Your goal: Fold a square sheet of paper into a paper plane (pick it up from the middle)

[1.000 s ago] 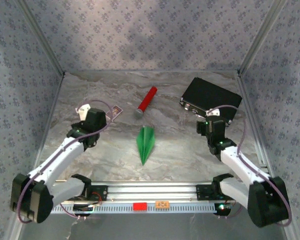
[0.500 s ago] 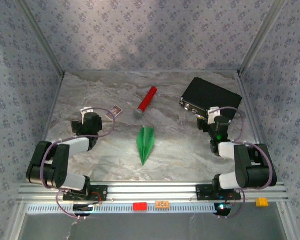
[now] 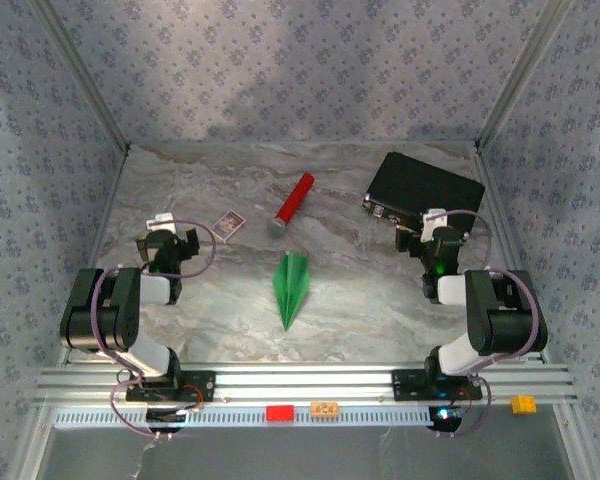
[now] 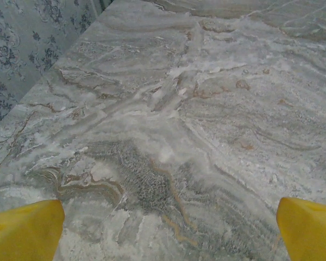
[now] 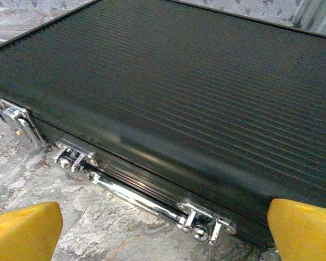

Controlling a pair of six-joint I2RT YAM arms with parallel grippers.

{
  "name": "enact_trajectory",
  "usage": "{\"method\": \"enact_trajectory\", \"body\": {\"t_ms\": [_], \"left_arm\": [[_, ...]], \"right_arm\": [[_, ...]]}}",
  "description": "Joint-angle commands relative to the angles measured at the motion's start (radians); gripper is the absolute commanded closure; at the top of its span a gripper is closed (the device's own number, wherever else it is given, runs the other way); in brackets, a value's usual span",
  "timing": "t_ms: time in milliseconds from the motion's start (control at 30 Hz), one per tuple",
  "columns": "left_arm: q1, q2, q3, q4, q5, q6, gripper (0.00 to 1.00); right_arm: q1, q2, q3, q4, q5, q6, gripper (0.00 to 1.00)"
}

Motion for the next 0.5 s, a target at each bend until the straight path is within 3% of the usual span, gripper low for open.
{"method": "enact_trajectory", "body": {"t_ms": [0,400,433,467], "left_arm": [[0.0,-0.01,0.016,0.033,0.015,-0.015,0.0],[-0.004,-0.009,0.017,0.033,0.014,-0.012,0.0],[-0.004,-0.009,0.017,0.033,0.029,-0.008,0.0],[-0.003,-0.008,0.025,0.024,0.112,0.021,0.0]], "right_arm": [[-0.007,0.006,0.02,-0.021,0.044,0.023,0.01],[0.001,0.006,0.02,-0.018,0.056,0.019,0.01],[0.001,0.007,0.018,-0.015,0.057,0.019,0.01],[-0.001,0.008,0.021,-0.019,0.047,0.02,0.01]]}}
